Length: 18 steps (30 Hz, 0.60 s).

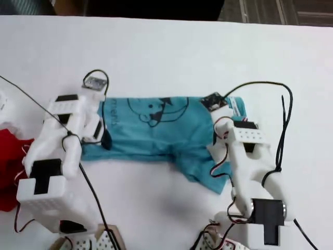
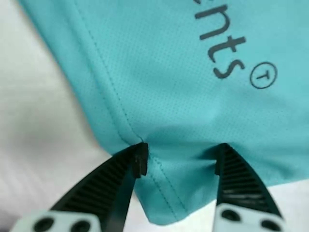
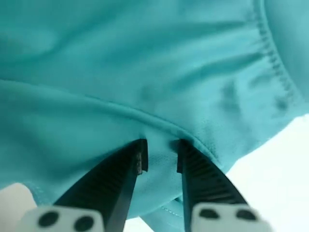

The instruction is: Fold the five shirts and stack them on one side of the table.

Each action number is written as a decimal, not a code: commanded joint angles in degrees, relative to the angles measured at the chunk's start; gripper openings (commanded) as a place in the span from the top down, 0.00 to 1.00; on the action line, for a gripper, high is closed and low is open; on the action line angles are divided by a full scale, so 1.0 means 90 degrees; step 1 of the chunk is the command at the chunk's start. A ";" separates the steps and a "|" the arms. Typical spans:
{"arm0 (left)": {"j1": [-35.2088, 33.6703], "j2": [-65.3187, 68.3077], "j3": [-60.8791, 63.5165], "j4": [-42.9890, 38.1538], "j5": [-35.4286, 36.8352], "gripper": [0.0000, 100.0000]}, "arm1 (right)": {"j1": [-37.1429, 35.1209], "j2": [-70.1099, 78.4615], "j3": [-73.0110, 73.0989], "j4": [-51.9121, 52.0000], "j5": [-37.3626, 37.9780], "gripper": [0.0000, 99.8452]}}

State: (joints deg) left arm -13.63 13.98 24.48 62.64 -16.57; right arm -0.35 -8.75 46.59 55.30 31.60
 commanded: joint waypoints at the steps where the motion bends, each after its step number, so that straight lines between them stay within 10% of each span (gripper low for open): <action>1: -0.0010 0.0088 -0.0142 -0.0098 0.0039 0.74 | 0.0230 0.0005 -0.0195 0.0015 -0.0039 0.89; 18: -0.0010 0.0098 -0.0151 -0.0098 0.0029 0.74 | 0.1060 0.0005 -0.1065 0.0493 -0.0039 0.89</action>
State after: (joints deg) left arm -13.63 13.98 24.48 62.64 -16.57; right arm 8.00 -8.40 39.65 59.08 31.60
